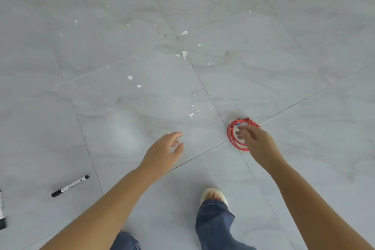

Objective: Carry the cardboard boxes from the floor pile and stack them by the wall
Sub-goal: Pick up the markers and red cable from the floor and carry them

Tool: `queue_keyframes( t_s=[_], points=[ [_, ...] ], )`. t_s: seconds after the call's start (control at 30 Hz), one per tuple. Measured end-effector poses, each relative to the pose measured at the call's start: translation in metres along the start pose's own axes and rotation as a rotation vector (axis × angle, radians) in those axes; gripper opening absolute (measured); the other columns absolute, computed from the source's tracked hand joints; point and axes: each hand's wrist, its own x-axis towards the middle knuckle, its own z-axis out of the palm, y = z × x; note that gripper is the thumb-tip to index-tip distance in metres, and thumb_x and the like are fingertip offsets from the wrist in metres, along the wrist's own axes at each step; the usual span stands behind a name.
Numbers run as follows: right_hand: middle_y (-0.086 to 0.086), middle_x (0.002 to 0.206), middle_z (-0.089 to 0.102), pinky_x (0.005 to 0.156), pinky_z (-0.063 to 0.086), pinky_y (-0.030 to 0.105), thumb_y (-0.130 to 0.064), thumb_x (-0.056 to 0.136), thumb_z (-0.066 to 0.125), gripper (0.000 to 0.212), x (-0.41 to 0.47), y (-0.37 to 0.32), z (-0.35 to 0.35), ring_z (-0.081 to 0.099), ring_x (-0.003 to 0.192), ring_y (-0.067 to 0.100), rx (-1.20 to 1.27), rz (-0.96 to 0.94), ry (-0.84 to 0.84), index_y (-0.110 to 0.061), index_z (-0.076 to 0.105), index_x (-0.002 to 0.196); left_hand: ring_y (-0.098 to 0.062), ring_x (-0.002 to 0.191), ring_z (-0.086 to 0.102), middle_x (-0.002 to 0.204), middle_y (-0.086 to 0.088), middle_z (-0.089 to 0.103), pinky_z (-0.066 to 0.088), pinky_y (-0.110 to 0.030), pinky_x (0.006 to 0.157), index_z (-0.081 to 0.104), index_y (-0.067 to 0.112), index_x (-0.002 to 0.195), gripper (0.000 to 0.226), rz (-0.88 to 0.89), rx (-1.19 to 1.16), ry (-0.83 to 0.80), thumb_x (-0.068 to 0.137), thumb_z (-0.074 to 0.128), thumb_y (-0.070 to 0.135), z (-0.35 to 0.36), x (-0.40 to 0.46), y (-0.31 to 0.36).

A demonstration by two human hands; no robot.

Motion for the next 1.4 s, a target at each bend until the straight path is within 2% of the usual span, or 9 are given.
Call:
queue_keyframes(
  t_s=[0.13, 0.27, 0.37, 0.53, 0.7, 0.83, 1.03, 1.23, 1.4],
  points=[
    [0.01, 0.131, 0.055, 0.085, 0.035, 0.023, -0.018, 0.098, 0.048, 0.036, 0.086, 0.086, 0.063, 0.055, 0.111, 0.026, -0.203, 0.02, 0.039, -0.009, 0.053, 0.133, -0.015, 0.125, 0.043, 0.132, 0.002, 0.049, 0.039, -0.032, 0.098, 0.041, 0.021, 0.139, 0.042, 0.003, 0.304, -0.125, 0.098, 0.043, 0.031, 0.068, 0.081, -0.084],
    [0.016, 0.147, 0.035, 0.101, 0.037, 0.039, -0.026, 0.097, 0.052, 0.057, 0.146, 0.155, 0.112, 0.042, 0.128, 0.034, -0.382, 0.086, 0.016, -0.005, 0.031, 0.146, -0.019, 0.129, 0.036, 0.141, 0.001, 0.039, 0.033, -0.03, 0.1, 0.032, 0.021, 0.144, 0.047, 0.066, 0.577, -0.134, 0.1, 0.038, 0.032, 0.114, 0.127, -0.153],
    [0.018, 0.142, 0.037, 0.101, 0.037, 0.045, -0.03, 0.096, 0.054, 0.059, 0.171, 0.183, 0.133, 0.035, 0.129, 0.036, -0.483, 0.145, 0.098, -0.005, 0.031, 0.144, -0.017, 0.139, 0.023, 0.152, -0.001, 0.025, 0.022, -0.032, 0.109, 0.027, 0.022, 0.147, 0.05, 0.14, 0.783, -0.098, 0.098, 0.037, 0.031, 0.13, 0.142, -0.19],
    [0.017, 0.121, 0.05, 0.087, 0.043, 0.041, -0.02, 0.092, 0.057, 0.04, 0.194, 0.185, 0.144, 0.047, 0.114, 0.034, -0.613, 0.136, 0.162, 0.0, 0.044, 0.124, -0.025, 0.145, 0.015, 0.157, -0.012, 0.017, 0.015, -0.051, 0.114, 0.025, 0.017, 0.15, 0.061, 0.231, 0.866, -0.095, 0.093, 0.046, 0.023, 0.136, 0.14, -0.212],
    [0.02, 0.11, 0.05, 0.071, 0.04, 0.037, -0.01, 0.089, 0.05, 0.03, 0.201, 0.147, 0.143, 0.055, 0.095, 0.038, -0.48, 0.121, 0.195, 0.005, 0.044, 0.114, -0.018, 0.146, 0.002, 0.159, -0.005, 0.001, 0.01, -0.047, 0.116, 0.012, 0.023, 0.152, 0.063, 0.199, 0.877, -0.162, 0.096, 0.04, 0.029, 0.128, 0.144, -0.209],
    [0.014, 0.097, 0.045, 0.061, 0.036, 0.036, -0.009, 0.09, 0.048, 0.013, 0.203, 0.08, 0.143, 0.046, 0.073, 0.027, -0.418, -0.124, 0.208, -0.003, 0.041, 0.099, -0.02, 0.145, 0.009, 0.159, -0.006, 0.006, 0.022, -0.037, 0.112, 0.011, 0.023, 0.152, 0.062, 0.132, 0.652, -0.268, 0.098, 0.041, 0.033, 0.103, 0.15, -0.189],
    [0.002, 0.084, 0.04, 0.049, 0.027, 0.027, -0.013, 0.089, 0.051, 0.012, 0.188, -0.062, 0.211, 0.038, 0.059, 0.013, -0.463, -0.525, 0.019, -0.009, 0.039, 0.086, -0.024, 0.135, 0.031, 0.152, -0.005, 0.026, 0.033, -0.037, 0.107, 0.01, 0.026, 0.152, 0.061, 0.119, 0.442, -0.079, 0.099, 0.039, 0.033, 0.011, 0.124, -0.193],
    [-0.002, 0.072, 0.039, 0.048, 0.027, 0.025, -0.013, 0.086, 0.052, 0.021, 0.122, -0.144, 0.318, 0.035, 0.056, 0.014, -0.566, -0.878, -0.353, -0.017, 0.035, 0.073, -0.012, 0.109, 0.045, 0.136, 0.006, 0.042, 0.034, -0.023, 0.084, 0.02, 0.031, 0.149, 0.054, -0.007, 0.433, 0.139, 0.099, 0.039, 0.034, -0.08, 0.024, -0.293],
    [-0.004, 0.068, 0.036, 0.051, 0.024, 0.024, -0.012, 0.087, 0.05, 0.028, 0.068, -0.164, 0.394, 0.032, 0.054, 0.012, -0.694, -1.004, -0.569, -0.019, 0.03, 0.068, -0.007, 0.099, 0.043, 0.131, 0.006, 0.045, 0.035, -0.02, 0.081, 0.027, 0.029, 0.147, 0.051, -0.291, 0.363, 0.213, 0.098, 0.042, 0.029, -0.101, -0.068, -0.414]
  ],
)
